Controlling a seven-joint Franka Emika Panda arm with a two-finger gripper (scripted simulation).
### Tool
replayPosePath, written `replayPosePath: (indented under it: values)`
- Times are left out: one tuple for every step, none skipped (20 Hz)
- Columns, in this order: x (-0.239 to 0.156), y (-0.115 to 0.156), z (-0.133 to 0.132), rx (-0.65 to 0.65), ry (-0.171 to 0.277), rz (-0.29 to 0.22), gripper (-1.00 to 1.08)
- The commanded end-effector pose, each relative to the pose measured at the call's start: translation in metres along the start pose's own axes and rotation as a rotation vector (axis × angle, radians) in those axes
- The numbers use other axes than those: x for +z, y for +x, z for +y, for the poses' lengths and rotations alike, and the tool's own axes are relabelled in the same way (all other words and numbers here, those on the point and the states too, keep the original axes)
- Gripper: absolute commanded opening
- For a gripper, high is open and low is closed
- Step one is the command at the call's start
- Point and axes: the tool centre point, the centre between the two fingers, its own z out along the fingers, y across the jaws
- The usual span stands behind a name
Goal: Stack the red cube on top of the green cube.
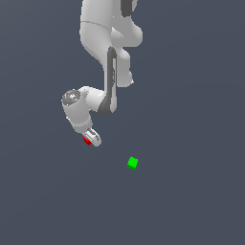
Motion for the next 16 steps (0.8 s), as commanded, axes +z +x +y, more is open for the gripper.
replayPosePath:
  values:
    - [0.0069,0.0005,-0.0003,0.001,0.001,0.001,1.0]
    - [0.0082,0.0007,-0.0004,0.001,0.001,0.001,1.0]
    - [0.009,0.0008,-0.0005,0.001,0.001,0.001,1.0]
    - [0.0092,0.0009,-0.0006,0.001,0.001,0.001,1.0]
    - [0.0092,0.0009,-0.0006,0.001,0.001,0.001,-1.0]
    - [0.0092,0.0009,-0.0006,0.001,0.001,0.001,-1.0]
    - [0.0092,0.0009,-0.0006,0.001,0.001,0.001,-1.0]
    - [0.0092,0.0009,-0.0006,0.001,0.001,0.001,-1.0]
    - [0.0092,0.0009,-0.0006,0.001,0.001,0.001,-1.0]
    - [0.0092,0.0009,-0.0006,0.001,0.001,0.001,-1.0]
    - [0.0092,0.0009,-0.0006,0.001,0.001,0.001,-1.0]
    - [0.0092,0.0009,-0.0006,0.001,0.001,0.001,-1.0]
    - [0.0092,0.0009,-0.0006,0.001,0.001,0.001,-1.0]
    - [0.0092,0.0009,-0.0006,0.001,0.001,0.001,-1.0]
    - [0.0088,0.0006,-0.0008,0.0,0.001,0.001,-1.0]
    - [0.0085,0.0006,-0.0008,0.0,0.001,0.001,-1.0]
